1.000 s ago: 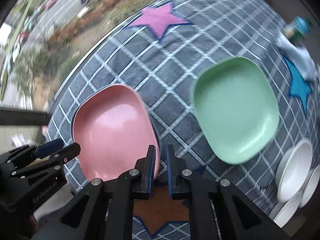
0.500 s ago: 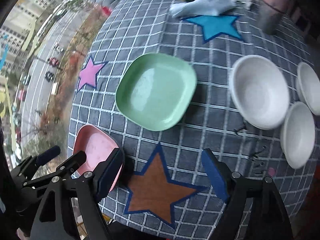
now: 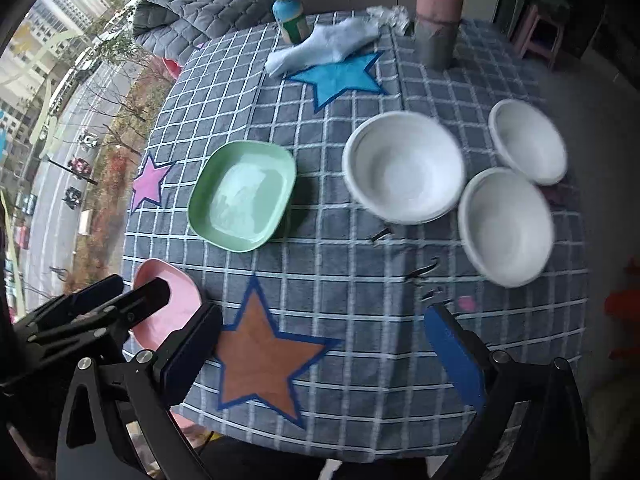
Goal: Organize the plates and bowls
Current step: 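Move both grippers to the rim of the green plate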
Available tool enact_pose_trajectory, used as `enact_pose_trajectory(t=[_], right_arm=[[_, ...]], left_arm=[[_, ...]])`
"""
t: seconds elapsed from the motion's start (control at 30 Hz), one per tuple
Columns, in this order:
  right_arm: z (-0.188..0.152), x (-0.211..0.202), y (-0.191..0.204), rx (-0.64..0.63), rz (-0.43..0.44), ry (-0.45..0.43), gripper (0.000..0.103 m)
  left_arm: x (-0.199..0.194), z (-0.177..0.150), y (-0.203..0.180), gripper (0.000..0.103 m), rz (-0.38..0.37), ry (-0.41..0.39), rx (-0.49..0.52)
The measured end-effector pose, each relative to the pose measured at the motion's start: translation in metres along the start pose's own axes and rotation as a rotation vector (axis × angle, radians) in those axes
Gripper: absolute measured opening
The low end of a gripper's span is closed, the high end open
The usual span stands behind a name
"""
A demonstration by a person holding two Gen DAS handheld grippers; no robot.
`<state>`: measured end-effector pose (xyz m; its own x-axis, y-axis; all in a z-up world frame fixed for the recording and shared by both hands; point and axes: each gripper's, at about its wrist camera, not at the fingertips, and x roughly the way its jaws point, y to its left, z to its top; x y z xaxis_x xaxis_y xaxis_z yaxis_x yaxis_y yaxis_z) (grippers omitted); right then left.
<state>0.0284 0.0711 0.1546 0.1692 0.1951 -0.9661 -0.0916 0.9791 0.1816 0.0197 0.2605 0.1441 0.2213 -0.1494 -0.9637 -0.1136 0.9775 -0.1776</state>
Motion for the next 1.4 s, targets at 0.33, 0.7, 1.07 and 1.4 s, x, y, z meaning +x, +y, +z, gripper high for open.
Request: enact_pose_trajectory(t=[0.33,0.7,1.07,1.4], right_arm=[[-0.005,-0.036,-0.027,-0.053,0.046,-0.07,0.102],[-0.008,-0.044,-0.021,-0.113,0.07,-0.086,0.102],[0.031,0.003,-0.018,0.095,0.054,-0.01,0.101],[0.048,0.06,0.028,0.134,-0.004,0.05,0.101]], left_arm=[[-0.019,-0.015,-0.038,0.079,0.098,-0.009,-0.01],[-0.038,-0.016,-0.034,0.079,0.14,-0.074,-0.047],[-0.002,0.059,0.011,0.08,0.153,0.031,0.116],[0.06,0.098,0.021,0.085,0.185,0.097,0.338]])
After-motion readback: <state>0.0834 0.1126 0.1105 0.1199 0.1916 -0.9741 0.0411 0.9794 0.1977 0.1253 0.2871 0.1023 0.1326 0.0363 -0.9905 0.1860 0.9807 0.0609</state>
